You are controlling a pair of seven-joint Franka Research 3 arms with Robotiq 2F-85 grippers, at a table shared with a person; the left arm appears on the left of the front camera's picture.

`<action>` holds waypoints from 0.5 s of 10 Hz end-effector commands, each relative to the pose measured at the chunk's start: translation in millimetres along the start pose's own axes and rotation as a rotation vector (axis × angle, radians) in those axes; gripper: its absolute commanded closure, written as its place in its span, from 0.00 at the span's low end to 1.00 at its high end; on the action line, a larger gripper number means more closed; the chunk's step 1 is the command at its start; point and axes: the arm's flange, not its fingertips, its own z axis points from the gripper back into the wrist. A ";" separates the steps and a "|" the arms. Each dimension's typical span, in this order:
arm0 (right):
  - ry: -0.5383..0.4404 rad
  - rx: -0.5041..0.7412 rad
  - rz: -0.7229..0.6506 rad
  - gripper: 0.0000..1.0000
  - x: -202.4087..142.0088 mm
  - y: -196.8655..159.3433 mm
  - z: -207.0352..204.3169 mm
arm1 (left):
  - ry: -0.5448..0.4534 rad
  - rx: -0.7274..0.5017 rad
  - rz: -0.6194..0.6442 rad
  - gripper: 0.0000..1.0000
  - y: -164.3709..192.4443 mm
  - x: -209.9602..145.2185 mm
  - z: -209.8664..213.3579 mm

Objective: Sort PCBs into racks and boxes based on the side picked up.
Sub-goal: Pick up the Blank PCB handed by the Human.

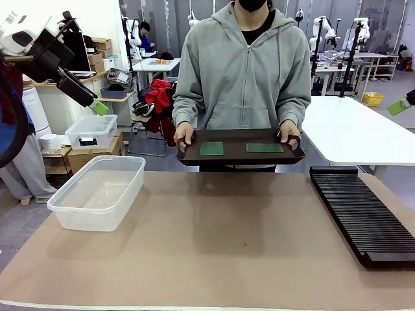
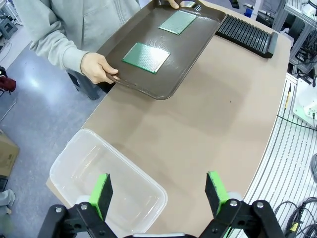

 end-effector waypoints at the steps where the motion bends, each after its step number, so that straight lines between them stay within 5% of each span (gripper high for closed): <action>1: -0.015 -0.007 -0.028 0.00 -0.4 2.4 -0.5 | -0.024 -0.010 -0.023 0.00 1.7 -3.0 0.7; 5: -0.002 -0.001 0.000 0.00 0.0 0.3 0.8 | -0.002 0.002 -0.001 0.00 -0.4 0.2 1.4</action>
